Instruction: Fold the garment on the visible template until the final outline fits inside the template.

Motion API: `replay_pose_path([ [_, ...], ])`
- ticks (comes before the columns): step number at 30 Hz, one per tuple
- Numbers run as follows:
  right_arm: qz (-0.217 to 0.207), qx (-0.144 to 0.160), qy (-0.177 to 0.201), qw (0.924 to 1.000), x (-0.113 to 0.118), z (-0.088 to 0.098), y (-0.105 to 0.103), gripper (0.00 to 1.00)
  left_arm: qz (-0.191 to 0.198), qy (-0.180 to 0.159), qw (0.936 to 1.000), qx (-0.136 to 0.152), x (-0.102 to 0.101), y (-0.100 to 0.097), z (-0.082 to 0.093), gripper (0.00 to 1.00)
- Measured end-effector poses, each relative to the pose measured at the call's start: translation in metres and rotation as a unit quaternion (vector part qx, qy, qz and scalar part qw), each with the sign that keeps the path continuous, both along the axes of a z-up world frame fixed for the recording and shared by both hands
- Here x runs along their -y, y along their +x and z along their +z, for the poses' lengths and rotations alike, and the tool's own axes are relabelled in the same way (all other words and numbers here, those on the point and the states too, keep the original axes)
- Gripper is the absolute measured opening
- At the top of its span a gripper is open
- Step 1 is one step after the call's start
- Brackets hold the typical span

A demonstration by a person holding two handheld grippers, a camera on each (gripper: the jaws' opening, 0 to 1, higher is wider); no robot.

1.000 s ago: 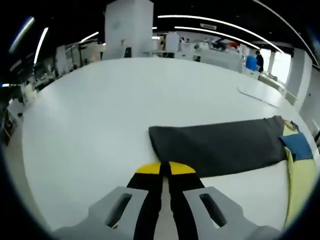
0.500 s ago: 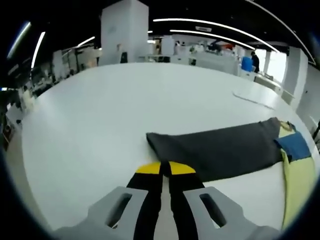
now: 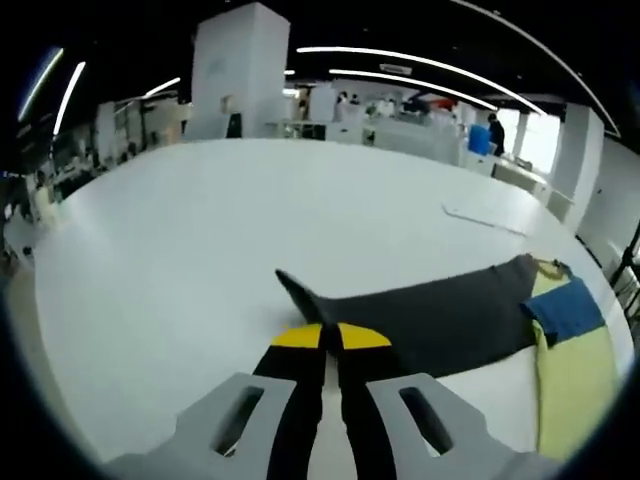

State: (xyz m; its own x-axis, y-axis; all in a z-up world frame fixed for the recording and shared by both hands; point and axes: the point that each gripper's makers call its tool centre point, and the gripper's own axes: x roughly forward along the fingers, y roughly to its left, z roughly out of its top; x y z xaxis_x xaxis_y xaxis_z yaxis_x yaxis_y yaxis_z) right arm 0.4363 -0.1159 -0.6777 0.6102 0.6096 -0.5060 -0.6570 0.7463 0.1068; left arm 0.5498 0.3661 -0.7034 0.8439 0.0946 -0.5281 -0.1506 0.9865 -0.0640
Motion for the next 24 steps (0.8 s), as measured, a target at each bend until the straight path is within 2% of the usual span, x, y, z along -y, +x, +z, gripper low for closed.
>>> replay_pose_path([
  [4,-0.002,0.0,0.0,1.0,0.001,0.001,0.0,0.99,-0.005,-0.038,0.9992,0.015,0.013,0.004,0.007,0.01],
  [9,0.001,-0.003,-0.003,1.0,0.001,-0.001,-0.001,0.99,-0.021,-0.04,0.9987,0.023,0.026,0.01,0.016,0.01],
  [12,0.002,-0.004,-0.002,1.0,0.0,-0.001,-0.002,0.99,-0.034,-0.062,0.9969,0.035,0.039,0.015,0.023,0.01],
  [18,0.005,-0.002,-0.004,1.0,-0.001,0.0,-0.003,0.99,-0.056,-0.062,0.9956,0.042,0.056,0.022,0.032,0.01],
  [24,0.003,-0.004,-0.006,1.0,0.0,-0.001,-0.005,0.99,-0.065,-0.091,0.9917,0.063,0.073,0.027,0.043,0.01],
])
